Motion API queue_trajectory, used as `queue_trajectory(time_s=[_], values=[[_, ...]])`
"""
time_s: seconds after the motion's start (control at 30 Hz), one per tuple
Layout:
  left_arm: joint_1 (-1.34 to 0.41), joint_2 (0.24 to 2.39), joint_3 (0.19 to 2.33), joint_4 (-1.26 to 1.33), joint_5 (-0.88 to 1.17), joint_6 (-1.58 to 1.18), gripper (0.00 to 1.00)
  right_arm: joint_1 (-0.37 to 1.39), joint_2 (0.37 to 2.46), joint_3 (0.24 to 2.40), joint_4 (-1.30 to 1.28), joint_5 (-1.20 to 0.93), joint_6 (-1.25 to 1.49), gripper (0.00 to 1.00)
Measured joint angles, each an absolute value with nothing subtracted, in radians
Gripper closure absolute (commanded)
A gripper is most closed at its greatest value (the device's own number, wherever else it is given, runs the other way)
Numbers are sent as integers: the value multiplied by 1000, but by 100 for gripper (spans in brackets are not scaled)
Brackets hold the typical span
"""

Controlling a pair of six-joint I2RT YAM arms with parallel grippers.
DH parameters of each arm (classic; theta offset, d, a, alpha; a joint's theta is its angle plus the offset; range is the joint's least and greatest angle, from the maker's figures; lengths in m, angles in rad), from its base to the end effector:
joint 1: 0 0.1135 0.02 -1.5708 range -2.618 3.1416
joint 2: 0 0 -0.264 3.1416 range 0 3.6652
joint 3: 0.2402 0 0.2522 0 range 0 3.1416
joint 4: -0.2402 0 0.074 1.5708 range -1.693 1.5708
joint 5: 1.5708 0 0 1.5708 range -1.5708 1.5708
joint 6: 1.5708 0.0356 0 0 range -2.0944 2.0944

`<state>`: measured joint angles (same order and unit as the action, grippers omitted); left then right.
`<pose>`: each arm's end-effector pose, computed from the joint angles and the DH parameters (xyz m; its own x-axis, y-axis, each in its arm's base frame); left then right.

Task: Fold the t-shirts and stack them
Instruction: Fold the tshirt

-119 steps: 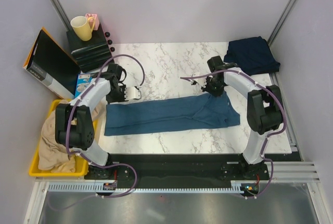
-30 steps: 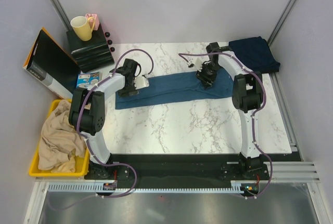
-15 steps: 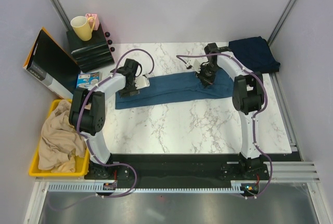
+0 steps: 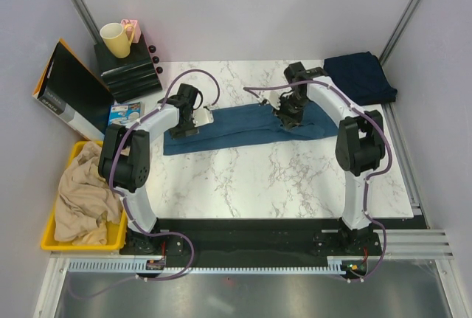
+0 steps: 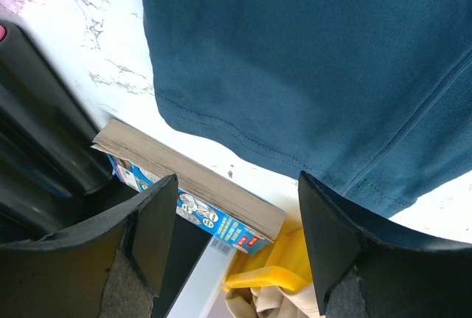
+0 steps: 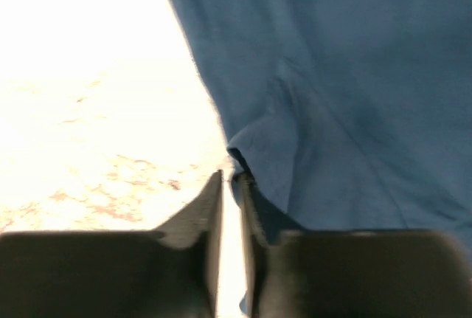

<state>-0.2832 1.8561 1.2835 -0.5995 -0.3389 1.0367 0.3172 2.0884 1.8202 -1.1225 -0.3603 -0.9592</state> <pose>0.3629 -0.0933 0.1854 -0.3303 0.9416 0.0661 0.8327 0.2577 0.4901 0.3970 0.1435 0.2303 -0.2486 -0.8880 -0.3868 -0.9673 0.2480 0.0525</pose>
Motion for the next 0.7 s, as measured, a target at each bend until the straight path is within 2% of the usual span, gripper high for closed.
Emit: queue_trajectory(time_s=[0.23,0.57,0.67,0.7], values=[[-284,1856,1283,-599,-338,1037,26,365,2056,1695,-1159,-343,-971,62],[-284,1874,1293,-600,-334,1037,27,376,2023,1695,-1268,-363,-981,57],[-284,1875,1295,-599,-334,1037,27,391,2016,1710,-1298,-371,-990,65],[-284,1876,1297,-600,-334,1037,27,395,2011,1710,-1302,-369,-986,81]])
